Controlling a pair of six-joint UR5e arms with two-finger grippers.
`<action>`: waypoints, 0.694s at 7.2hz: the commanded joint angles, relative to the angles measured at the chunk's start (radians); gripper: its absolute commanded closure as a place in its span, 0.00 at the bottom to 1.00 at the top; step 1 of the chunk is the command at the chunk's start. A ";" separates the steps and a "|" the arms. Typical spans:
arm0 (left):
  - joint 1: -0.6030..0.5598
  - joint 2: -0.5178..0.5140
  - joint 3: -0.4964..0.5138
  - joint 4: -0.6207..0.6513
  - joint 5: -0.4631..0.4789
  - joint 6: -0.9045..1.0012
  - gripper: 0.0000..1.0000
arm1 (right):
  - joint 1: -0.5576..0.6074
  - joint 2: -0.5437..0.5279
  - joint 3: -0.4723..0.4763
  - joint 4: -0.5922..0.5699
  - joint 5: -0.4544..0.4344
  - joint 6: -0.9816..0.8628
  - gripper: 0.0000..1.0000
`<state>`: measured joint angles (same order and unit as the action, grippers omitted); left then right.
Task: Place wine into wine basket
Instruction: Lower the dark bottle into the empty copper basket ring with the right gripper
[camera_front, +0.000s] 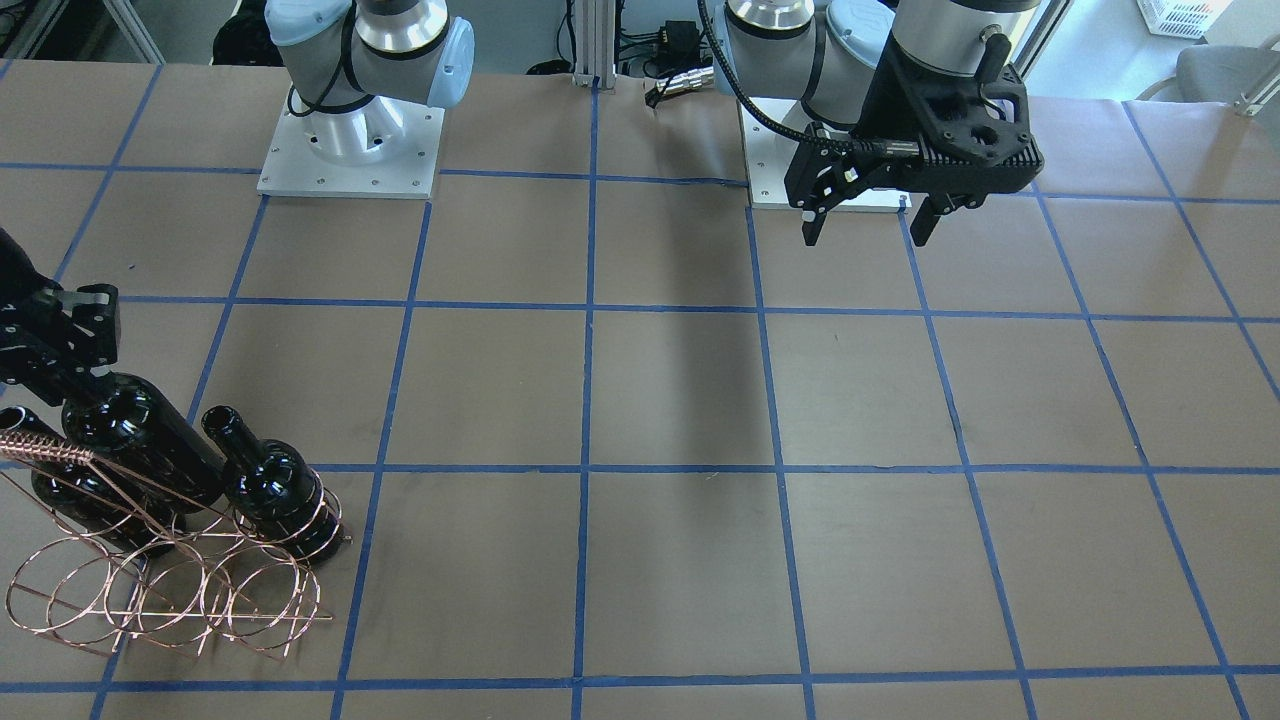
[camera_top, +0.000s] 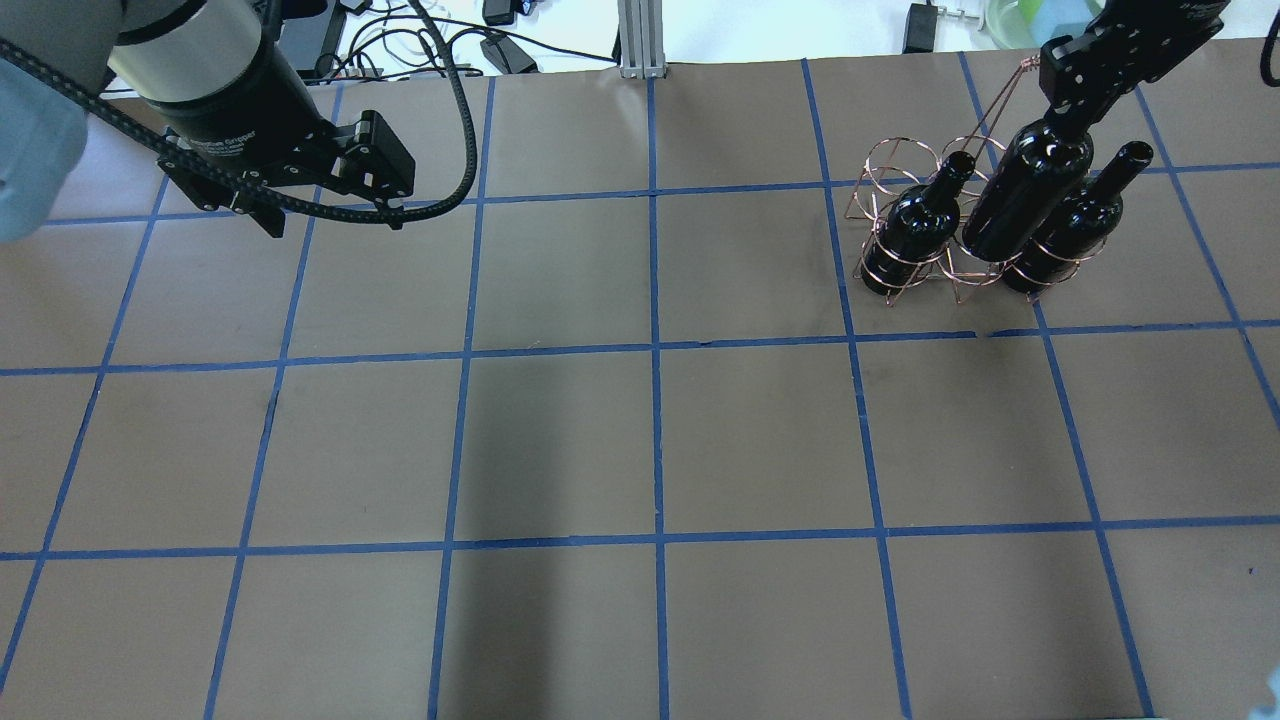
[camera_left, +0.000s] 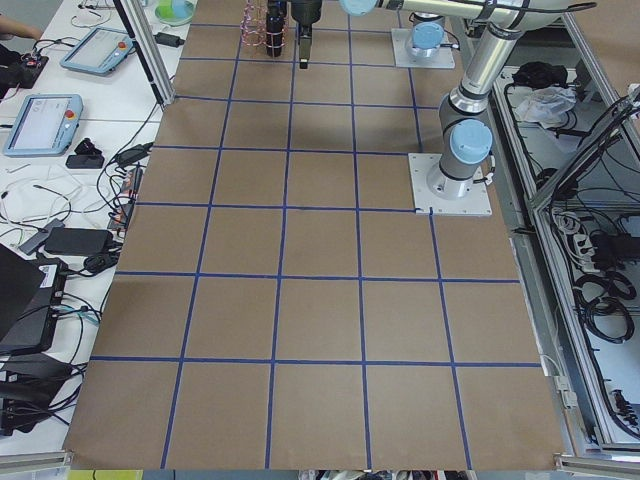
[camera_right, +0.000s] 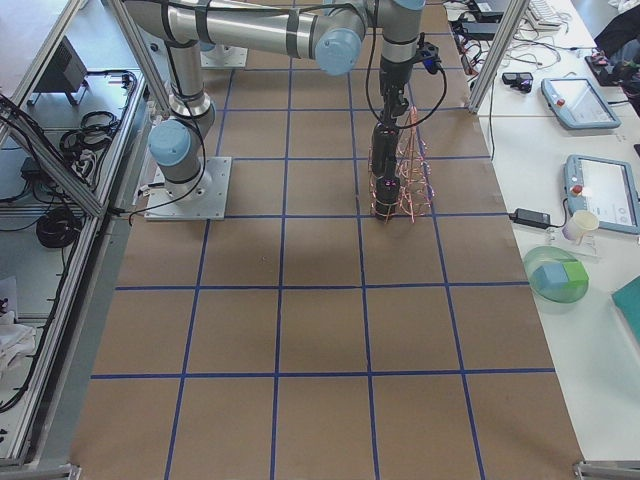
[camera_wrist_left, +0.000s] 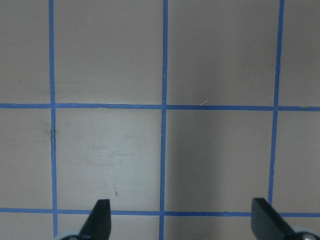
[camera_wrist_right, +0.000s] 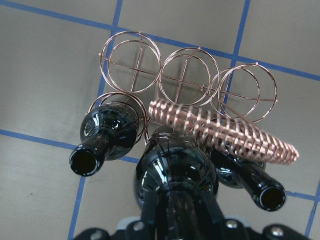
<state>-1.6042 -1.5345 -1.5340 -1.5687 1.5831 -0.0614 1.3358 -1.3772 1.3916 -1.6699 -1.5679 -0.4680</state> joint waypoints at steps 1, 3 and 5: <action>0.000 0.001 0.000 0.001 0.000 0.000 0.00 | 0.000 0.003 0.000 -0.031 -0.001 -0.001 1.00; 0.000 0.001 0.000 -0.001 0.000 -0.001 0.00 | 0.002 0.003 -0.012 -0.031 -0.003 -0.001 1.00; 0.000 0.004 0.000 0.001 0.000 0.000 0.00 | 0.002 0.016 -0.013 -0.039 0.000 -0.009 1.00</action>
<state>-1.6045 -1.5324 -1.5340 -1.5681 1.5831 -0.0625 1.3375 -1.3695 1.3800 -1.7040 -1.5692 -0.4736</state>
